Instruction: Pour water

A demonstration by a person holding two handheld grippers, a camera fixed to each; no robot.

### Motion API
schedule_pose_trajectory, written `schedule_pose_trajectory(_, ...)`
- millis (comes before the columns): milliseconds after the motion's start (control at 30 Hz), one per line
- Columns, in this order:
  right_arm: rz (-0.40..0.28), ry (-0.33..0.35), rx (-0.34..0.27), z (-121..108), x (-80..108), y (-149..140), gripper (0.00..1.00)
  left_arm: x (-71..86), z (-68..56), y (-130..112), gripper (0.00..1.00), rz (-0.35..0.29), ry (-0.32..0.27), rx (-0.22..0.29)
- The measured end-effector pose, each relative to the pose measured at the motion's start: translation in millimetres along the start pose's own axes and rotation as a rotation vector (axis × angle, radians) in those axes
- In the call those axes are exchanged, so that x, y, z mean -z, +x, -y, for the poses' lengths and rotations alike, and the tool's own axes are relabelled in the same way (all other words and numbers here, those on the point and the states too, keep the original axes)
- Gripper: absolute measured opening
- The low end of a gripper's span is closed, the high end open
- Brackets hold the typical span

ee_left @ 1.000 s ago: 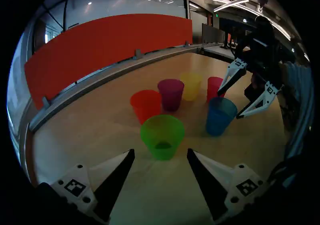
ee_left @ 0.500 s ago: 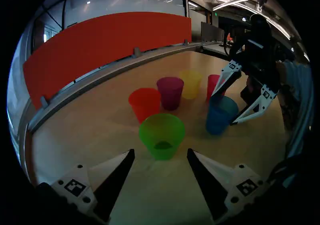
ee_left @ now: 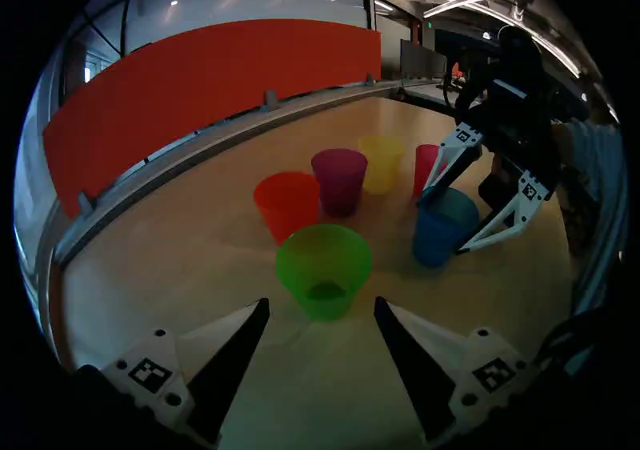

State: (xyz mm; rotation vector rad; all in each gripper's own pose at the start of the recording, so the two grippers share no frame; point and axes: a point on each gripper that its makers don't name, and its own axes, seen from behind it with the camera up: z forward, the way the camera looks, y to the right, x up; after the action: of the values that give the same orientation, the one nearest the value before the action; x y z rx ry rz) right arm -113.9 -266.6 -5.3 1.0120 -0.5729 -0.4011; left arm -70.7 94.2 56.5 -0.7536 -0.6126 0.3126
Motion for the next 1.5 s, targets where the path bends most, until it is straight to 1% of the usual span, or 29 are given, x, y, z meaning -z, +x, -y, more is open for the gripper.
schedule_pose_trajectory(300,0.000,-0.011,0.011,-1,5.1,-2,0.91,-9.3,0.8,2,0.98,0.006,-0.006,-0.002)
schedule_pose_trajectory(467,-0.021,-0.020,0.011,-1,12.0,3,0.91,-16.0,-0.9,3,0.98,0.007,-0.011,-0.003)
schedule_pose_trajectory(933,-0.123,-0.058,-0.013,-4,49.3,36,0.91,-33.4,-0.2,8,0.97,0.020,-0.010,-0.019)
schedule_pose_trajectory(1133,-0.149,-0.080,-0.016,-7,64.9,42,0.91,-40.5,0.5,10,0.98,0.024,-0.011,-0.020)
schedule_pose_trajectory(1433,-0.182,-0.114,-0.034,-15,82.0,48,0.91,-44.6,2.5,10,0.98,0.030,-0.003,-0.024)
schedule_pose_trajectory(1500,-0.188,-0.120,-0.039,-16,84.3,49,0.91,-44.8,2.5,10,0.92,0.028,-0.003,-0.019)
